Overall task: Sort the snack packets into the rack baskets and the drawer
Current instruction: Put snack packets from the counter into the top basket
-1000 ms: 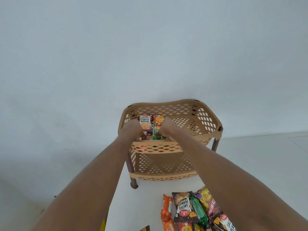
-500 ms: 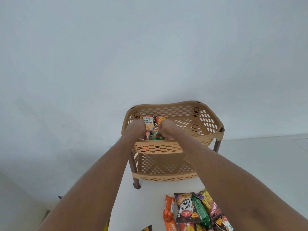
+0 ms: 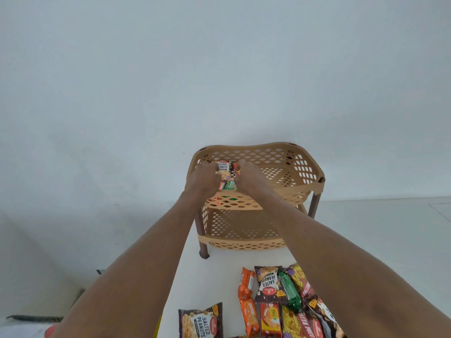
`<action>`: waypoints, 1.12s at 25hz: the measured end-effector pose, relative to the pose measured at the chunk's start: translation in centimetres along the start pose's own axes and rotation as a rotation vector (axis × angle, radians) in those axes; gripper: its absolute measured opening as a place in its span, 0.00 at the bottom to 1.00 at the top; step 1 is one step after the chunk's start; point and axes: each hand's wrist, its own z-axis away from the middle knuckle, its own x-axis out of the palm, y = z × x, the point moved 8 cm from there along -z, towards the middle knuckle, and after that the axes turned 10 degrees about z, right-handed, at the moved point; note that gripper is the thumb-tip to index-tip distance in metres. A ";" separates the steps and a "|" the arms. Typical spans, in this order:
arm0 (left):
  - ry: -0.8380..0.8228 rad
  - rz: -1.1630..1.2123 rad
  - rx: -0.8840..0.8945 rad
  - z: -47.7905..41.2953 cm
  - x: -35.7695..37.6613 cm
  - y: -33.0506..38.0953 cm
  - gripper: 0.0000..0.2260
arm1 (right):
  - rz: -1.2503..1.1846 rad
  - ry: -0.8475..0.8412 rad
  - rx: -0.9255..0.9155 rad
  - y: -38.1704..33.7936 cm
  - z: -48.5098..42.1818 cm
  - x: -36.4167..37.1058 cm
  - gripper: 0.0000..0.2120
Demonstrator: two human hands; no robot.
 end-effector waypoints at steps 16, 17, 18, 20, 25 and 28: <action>-0.205 0.125 -0.147 24.1 9.0 -10.6 0.11 | 0.051 -0.121 -0.390 1.6 20.4 15.5 0.06; -0.305 0.116 -0.197 25.4 10.3 -11.8 0.14 | 0.050 -0.227 -0.393 2.5 21.5 17.1 0.07; -0.410 0.123 -0.245 26.8 11.6 -12.8 0.18 | 0.044 -0.329 -0.408 3.2 22.8 18.3 0.08; -0.601 0.161 -0.328 28.7 13.7 -13.9 0.27 | 0.051 -0.494 -0.436 4.1 24.8 20.0 0.11; -0.892 0.179 -0.365 30.0 16.6 -13.3 0.39 | 0.070 -0.570 -0.507 3.4 28.0 20.2 0.15; -0.983 0.065 -0.317 29.8 18.0 -13.0 0.39 | 0.057 -0.574 -0.541 1.4 30.2 20.2 0.12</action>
